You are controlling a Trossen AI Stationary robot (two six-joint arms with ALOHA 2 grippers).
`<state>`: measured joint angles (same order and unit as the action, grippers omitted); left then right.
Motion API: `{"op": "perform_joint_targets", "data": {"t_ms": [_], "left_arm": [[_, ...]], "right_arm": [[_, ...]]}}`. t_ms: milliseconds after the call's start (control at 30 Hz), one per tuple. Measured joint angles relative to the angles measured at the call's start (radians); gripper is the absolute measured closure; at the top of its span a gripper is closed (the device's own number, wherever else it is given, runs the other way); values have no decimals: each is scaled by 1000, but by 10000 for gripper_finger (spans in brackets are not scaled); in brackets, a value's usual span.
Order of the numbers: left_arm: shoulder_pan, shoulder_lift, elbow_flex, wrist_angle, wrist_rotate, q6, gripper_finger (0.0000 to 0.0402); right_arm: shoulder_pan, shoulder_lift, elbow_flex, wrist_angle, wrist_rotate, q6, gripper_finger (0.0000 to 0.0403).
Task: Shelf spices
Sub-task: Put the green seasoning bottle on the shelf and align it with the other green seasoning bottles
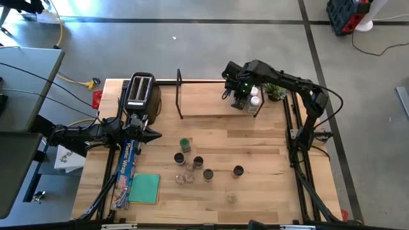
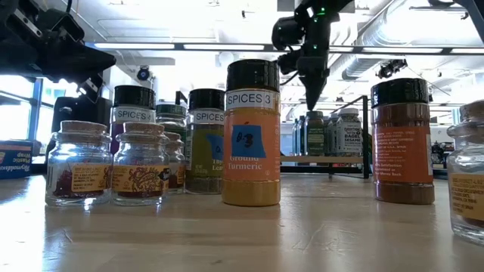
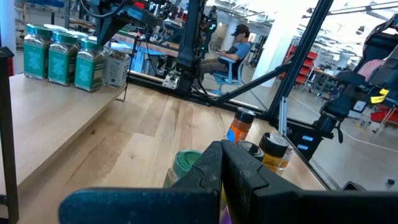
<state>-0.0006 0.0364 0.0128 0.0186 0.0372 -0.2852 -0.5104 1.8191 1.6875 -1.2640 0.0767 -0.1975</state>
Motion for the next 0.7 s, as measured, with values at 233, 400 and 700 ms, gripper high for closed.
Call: {"op": "perform_joint_targets", "data": {"t_ms": [233, 400, 700], "left_arm": [[0, 0, 0, 0, 0, 0, 401], [0, 0, 0, 0, 0, 0, 401], [0, 0, 0, 0, 0, 0, 401]], "right_arm": [[36, -27, 0, -7, 1, -38, 402], [46, -36, 0, -63, -37, -158, 402], [-9, -31, 0, -67, -22, -245, 402]]}}
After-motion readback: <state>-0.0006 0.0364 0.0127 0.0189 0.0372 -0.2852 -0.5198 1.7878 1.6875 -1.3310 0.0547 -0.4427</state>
